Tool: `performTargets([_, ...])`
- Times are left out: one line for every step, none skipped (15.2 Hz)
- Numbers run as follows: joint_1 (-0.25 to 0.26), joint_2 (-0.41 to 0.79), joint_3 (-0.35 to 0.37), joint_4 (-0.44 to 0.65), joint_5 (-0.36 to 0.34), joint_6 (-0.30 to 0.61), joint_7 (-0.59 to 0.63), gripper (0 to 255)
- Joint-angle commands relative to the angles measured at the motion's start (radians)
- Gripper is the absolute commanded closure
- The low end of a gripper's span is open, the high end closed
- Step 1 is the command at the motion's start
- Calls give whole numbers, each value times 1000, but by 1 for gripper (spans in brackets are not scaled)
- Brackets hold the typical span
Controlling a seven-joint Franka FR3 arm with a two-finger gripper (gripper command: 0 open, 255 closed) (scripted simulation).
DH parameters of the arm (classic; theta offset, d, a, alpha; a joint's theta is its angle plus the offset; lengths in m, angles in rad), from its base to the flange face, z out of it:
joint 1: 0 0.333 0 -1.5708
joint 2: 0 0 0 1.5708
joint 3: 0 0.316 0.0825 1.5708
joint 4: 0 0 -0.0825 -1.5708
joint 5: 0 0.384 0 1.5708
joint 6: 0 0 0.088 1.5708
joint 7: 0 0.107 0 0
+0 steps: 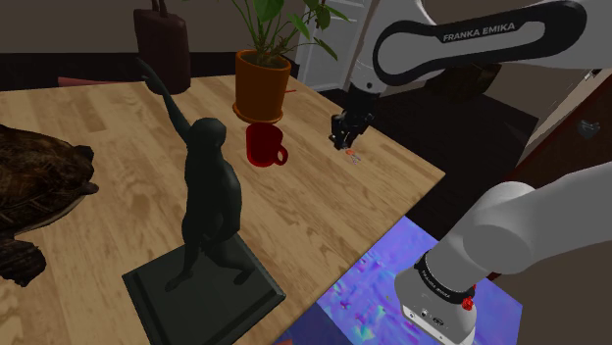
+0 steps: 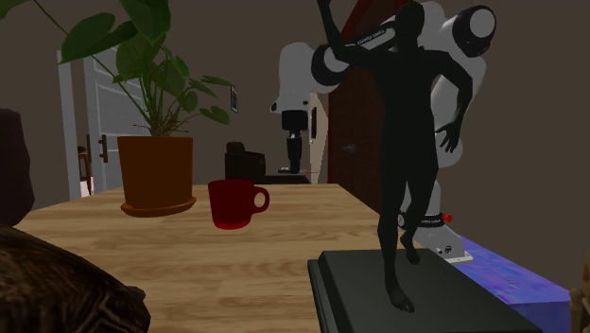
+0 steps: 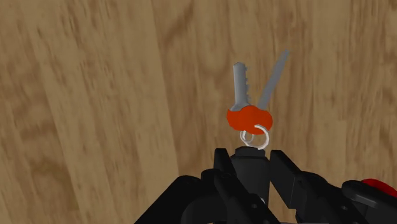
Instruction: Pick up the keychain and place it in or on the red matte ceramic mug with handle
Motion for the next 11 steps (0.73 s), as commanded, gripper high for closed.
performTargets([0, -8, -1, 22, -1, -30, 0, 255])
performTargets([-1, -12, -1, 32, -1, -45, 0, 255])
performTargets([-1, -16, -2, 43, -1, -59, 1, 255])
performTargets([-1, -20, -2, 53, -2, -74, 1, 255])
performTargets([-1, -24, -2, 64, -2, -88, 1, 255])
performTargets([-1, -27, -3, 75, -2, -103, 1, 255])
performTargets([-1, -30, -3, 87, -3, -117, 2, 255])
performTargets([-1, -33, -3, 98, -3, -131, 2, 255])
performTargets([-1, -35, -3, 110, -3, -145, 2, 255])
performTargets([-1, -37, -4, 122, -3, -159, 2, 255])
performTargets([-1, -39, -4, 134, -4, -173, 3, 255])
